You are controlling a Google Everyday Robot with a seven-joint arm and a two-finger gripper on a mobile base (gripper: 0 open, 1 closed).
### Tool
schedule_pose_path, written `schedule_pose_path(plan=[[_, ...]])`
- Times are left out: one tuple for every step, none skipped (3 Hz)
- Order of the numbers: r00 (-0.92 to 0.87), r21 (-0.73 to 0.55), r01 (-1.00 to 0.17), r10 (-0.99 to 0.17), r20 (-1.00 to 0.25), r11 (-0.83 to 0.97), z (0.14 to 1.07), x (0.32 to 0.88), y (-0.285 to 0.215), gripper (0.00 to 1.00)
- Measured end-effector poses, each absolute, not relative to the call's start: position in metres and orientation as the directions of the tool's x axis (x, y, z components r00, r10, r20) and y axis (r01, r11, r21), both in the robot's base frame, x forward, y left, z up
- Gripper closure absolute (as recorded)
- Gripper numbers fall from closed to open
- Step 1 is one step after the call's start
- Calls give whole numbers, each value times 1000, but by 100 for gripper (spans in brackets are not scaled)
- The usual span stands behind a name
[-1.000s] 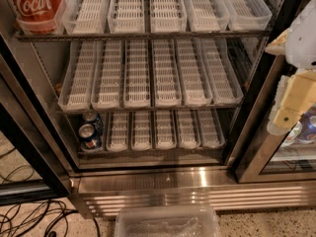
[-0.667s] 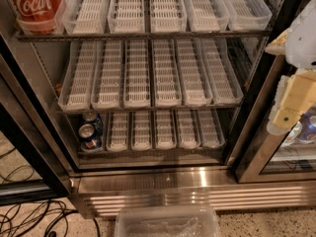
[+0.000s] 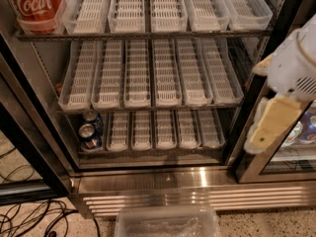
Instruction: Pick pepsi can from bottom shelf of fridge
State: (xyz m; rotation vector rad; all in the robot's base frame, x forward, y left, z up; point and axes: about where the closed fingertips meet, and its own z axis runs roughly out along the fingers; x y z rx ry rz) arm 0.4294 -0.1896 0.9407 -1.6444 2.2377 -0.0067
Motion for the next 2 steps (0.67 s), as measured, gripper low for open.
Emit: schedule_pose_path(plan=[[-290,-159,-919,-892,-347,361,885,419,-153,0],[-290,-99,-930,-875,-387,353,826,405,-104,0]])
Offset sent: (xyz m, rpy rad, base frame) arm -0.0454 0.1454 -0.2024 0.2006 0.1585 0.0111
